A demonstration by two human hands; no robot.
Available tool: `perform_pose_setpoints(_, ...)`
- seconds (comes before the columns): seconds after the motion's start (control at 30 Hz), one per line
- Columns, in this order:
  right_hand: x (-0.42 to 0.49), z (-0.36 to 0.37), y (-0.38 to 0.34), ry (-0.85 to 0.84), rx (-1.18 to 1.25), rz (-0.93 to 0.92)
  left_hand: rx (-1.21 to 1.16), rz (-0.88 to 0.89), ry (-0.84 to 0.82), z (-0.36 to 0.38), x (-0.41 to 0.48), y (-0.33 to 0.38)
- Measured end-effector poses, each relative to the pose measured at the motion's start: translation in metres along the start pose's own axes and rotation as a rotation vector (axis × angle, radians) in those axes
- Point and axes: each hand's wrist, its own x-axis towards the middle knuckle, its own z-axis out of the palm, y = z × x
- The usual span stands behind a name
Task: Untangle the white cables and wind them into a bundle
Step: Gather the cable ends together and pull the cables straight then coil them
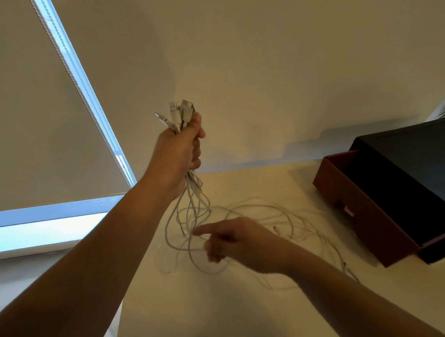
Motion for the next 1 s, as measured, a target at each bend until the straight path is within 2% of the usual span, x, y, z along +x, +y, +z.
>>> perform_pose_setpoints(0.07,0.010,0.018,-0.007,-0.049,0.068,-0.001,-0.033,-0.005,0.004,0.002,-0.004,0.003)
perform_pose_setpoints(0.3,0.038,0.032,-0.010,0.203,0.285,-0.026,-0.190,0.031,0.039,0.009,-0.013,0.008)
perform_pose_setpoints(0.4,0.032,0.026,0.004,0.182,0.386,-0.082,-0.174,0.065,0.095,-0.004,-0.008,0.019)
perform_pose_setpoints(0.47,0.021,0.018,0.020,0.150,0.330,-0.056,-0.194,0.082,0.140,-0.017,-0.002,0.031)
perform_pose_setpoints(0.6,-0.005,-0.004,0.071,0.200,0.081,0.083,-0.183,0.137,0.175,-0.038,0.006,0.048)
perform_pose_setpoints(0.77,-0.032,-0.040,0.105,0.285,0.069,0.243,-0.147,0.156,0.208,-0.047,0.007,0.044)
perform_pose_setpoints(0.9,-0.039,-0.060,0.077,0.331,0.031,0.189,0.082,0.162,0.161,-0.041,0.006,0.031)
perform_pose_setpoints(1.0,-0.038,-0.069,0.041,0.350,0.143,0.062,0.415,0.118,-0.016,-0.025,-0.004,0.017)
